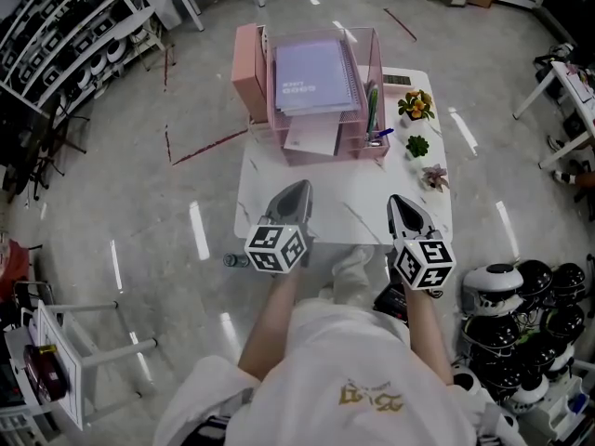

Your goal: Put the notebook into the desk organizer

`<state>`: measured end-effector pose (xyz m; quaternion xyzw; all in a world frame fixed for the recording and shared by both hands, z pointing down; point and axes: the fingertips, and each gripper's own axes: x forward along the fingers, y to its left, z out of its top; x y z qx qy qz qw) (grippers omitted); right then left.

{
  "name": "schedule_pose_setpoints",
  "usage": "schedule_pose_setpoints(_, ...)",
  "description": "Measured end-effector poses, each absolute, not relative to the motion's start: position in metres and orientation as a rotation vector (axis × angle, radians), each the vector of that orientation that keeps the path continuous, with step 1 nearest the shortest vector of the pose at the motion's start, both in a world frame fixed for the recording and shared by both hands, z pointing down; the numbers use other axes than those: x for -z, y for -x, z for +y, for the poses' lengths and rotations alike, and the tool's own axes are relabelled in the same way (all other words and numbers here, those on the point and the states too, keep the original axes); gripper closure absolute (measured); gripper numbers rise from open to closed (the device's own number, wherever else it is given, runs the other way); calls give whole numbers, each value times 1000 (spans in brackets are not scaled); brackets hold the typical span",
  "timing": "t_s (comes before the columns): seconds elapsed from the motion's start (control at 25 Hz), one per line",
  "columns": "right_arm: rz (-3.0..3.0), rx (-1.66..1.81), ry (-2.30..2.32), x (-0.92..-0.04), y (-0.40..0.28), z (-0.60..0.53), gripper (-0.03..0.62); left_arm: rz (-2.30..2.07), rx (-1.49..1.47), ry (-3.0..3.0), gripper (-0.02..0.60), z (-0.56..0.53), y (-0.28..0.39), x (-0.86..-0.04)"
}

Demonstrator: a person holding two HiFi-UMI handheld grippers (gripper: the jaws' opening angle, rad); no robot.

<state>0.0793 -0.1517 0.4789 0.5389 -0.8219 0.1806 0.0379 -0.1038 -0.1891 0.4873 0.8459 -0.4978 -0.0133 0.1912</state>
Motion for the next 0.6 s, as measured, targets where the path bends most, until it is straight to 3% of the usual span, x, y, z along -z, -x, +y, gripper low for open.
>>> schedule_pose_setpoints(0.6, -2524, -536, -1647, -477, -82, -146, 582, -1414, 19, -2386, 565, -184, 102, -484)
